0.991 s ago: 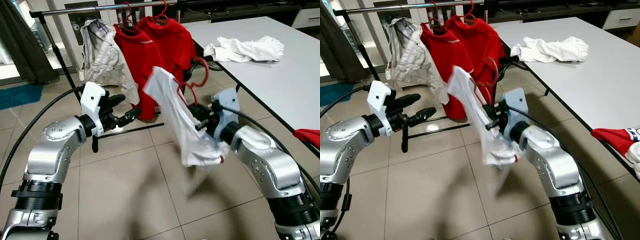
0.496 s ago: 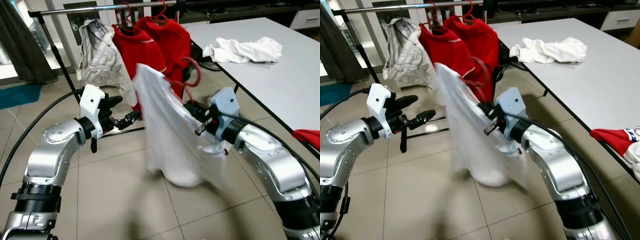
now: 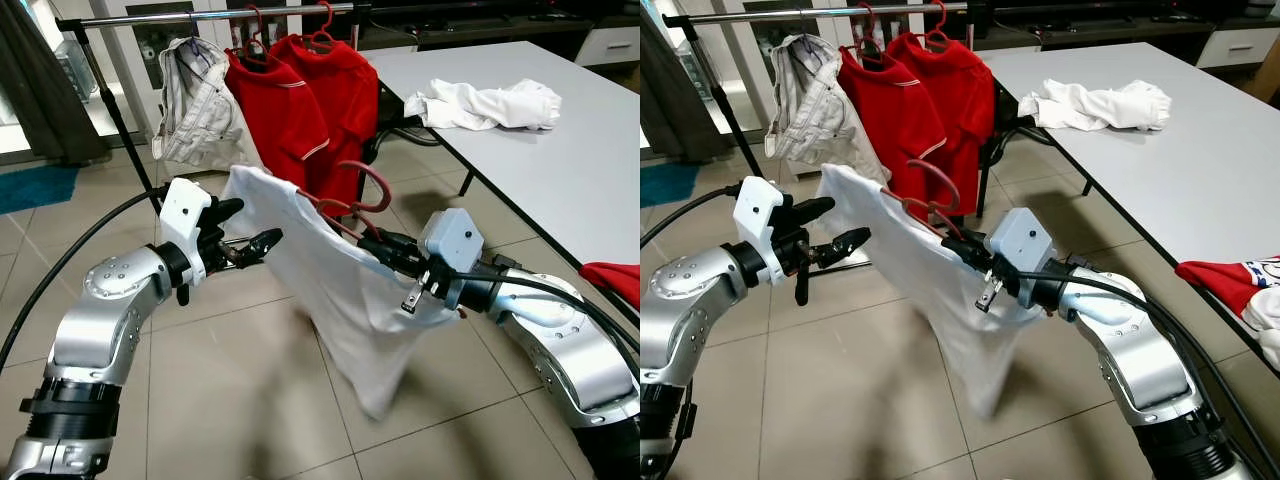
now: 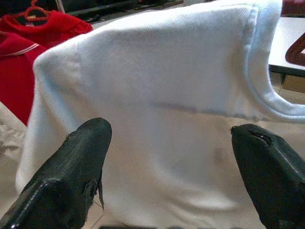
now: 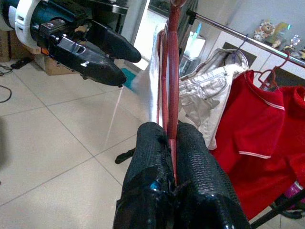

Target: Hang hanger

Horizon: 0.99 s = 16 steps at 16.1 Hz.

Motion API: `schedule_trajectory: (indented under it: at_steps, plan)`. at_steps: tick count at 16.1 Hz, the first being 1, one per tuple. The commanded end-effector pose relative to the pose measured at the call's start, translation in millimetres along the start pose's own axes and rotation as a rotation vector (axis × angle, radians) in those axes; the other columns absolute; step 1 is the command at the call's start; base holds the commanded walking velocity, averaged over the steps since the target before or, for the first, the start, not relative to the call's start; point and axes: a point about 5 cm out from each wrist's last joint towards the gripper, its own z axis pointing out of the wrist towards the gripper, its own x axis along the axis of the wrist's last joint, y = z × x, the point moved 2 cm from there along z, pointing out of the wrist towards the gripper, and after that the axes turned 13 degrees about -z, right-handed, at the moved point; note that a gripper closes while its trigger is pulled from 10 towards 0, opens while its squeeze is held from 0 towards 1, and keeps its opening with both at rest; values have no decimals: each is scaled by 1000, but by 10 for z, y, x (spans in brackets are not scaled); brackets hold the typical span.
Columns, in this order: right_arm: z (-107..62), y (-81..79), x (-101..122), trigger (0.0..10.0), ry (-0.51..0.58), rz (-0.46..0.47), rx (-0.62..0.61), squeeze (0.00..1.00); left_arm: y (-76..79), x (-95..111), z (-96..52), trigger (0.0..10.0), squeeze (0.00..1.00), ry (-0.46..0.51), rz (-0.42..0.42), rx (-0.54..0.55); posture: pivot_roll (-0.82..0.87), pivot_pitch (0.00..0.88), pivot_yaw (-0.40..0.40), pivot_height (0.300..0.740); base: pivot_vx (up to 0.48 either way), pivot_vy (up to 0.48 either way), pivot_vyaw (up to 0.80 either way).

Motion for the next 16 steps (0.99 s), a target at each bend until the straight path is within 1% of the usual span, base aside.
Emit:
schedule_trajectory:
  at_steps: [1,3,4,5,6,9,10,11,12,13,14,15,16]
  plan:
    - [-3,-7,22,10000,14,-21,11,0,29,7,11,10000,1000,6,15,1,-119,0,9,740,0,0,0]
    - [10,-6,-10,10000,-10,-5,1,0,32,0,25,10000,1000,12,11,10,-119,0,8,740,0,0,0]
    - [42,18,-76,10000,-61,58,-46,0,32,-8,51,10000,1000,24,8,29,-119,0,7,740,0,0,0]
    - [67,24,-95,10000,-74,104,-72,0,26,-9,75,10000,1000,35,7,50,-119,0,6,740,0,0,0]
    - [128,9,-106,10000,-74,196,-106,0,47,-5,144,10000,1000,54,24,76,-117,0,6,740,0,0,0]
    - [160,-13,-107,10000,-82,219,-100,0,65,51,189,10000,1000,83,50,73,-122,0,9,740,0,0,0]
    - [155,1,-157,10000,-150,193,-79,0,77,268,191,10000,1000,162,87,14,-122,0,4,740,0,0,0]
    - [160,9,-160,10000,-164,183,-64,0,104,345,197,10000,1000,178,106,-36,-121,0,1,740,0,0,0]
    - [171,15,-140,10000,-168,159,-27,0,147,423,205,10000,1000,169,130,-129,-119,0,-3,740,0,0,0]
    - [178,16,-122,10000,-169,138,1,0,168,455,209,10000,1000,150,153,-184,-118,0,-6,740,0,0,0]
    - [191,0,-70,10000,-165,91,73,0,229,449,196,10000,1000,35,178,-344,-118,0,-7,740,0,0,0]
    - [199,-13,-32,10000,-156,74,107,0,250,448,184,10000,1000,-27,182,-429,-117,0,-6,740,0,0,0]
    - [217,-66,61,10000,-137,29,194,0,206,474,177,10000,16,-142,228,-557,-122,0,2,740,0,0,0]
